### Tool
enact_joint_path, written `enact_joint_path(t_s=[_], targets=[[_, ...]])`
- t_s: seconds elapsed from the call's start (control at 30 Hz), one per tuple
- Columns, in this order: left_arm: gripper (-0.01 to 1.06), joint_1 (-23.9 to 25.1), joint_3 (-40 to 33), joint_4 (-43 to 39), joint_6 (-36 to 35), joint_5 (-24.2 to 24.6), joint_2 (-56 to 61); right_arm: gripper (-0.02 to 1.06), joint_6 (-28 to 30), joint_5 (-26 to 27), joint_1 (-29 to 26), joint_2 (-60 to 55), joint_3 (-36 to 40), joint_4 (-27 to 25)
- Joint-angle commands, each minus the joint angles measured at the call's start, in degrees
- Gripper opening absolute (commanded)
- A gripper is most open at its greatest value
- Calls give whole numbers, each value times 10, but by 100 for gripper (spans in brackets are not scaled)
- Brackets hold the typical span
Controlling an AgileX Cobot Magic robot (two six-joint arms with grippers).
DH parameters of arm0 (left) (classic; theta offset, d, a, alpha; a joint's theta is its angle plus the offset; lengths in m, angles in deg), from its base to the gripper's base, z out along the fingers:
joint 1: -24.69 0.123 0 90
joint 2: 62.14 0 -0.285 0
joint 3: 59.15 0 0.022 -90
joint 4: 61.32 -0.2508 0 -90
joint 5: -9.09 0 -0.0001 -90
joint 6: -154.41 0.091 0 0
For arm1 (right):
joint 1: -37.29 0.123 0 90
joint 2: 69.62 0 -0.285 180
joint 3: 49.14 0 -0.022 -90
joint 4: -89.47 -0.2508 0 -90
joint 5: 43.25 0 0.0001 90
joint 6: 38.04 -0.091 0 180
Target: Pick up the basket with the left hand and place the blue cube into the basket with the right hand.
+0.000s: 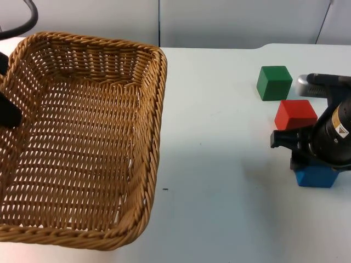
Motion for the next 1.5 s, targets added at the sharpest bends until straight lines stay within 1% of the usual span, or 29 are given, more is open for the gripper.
enact_joint_path(t_s=[0.0, 0.17, 0.27, 0.33, 0.43, 0.47, 0.57, 0.6, 0.73, 0.77, 0.9, 0.93, 1.07, 1.1, 1.23, 1.27, 1.3, 1.4, 1.47], targets=[[0, 0, 0, 11, 0, 6, 0, 1, 13, -4, 0, -2, -5, 5], [0, 0, 0, 11, 0, 6, 0, 0, 31, -30, 0, 30, -5, 0], [0, 0, 0, 11, 0, 6, 0, 0, 39, -61, 16, 76, -5, -2], [0, 0, 0, 11, 0, 6, 0, 0, 42, -63, 27, 94, -5, -2], [0, 0, 0, 11, 0, 6, 0, 0, 43, -65, 74, 166, -5, 3], [0, 0, 0, 11, 0, 6, 0, 0, 43, -65, 74, 166, -5, 3], [0, 0, 0, 12, 0, 7, 0, 0, 43, -42, 144, 250, -11, 18], [0, 0, 0, 12, 0, 7, 0, 0, 43, -42, 144, 250, -11, 18], [0, 0, 0, 12, 0, 4, 0, 0, 75, -44, 227, 298, -61, 18], [0, 0, 0, 12, 0, 4, 0, 0, 75, -44, 227, 298, -61, 18], [0, 0, 0, 15, 0, 4, 0, 0, 104, -45, 301, 282, -133, 21], [0, 0, 0, 15, 0, 4, 0, 0, 104, -45, 301, 282, -133, 21], [0, 0, 0, 17, 0, 4, 0, 0, 112, -58, 337, 233, -180, 24], [0, 0, 0, 17, 0, 4, 0, 0, 112, -58, 337, 233, -180, 24], [0, 0, 0, 17, 0, 4, 0, 0, 112, -58, 357, 163, -227, 13], [0, 0, 0, 17, 0, 4, 0, 0, 112, -58, 357, 163, -227, 13], [0, 0, 0, 17, 0, 4, 0, 0, 113, -60, 362, 134, -244, 13], [0, 0, 0, 17, 0, 4, 0, 0, 114, -78, 372, 82, -278, 13], [0, 0, 0, 17, 0, 4, 0, 0, 116, -82, 374, 68, -286, 13]])
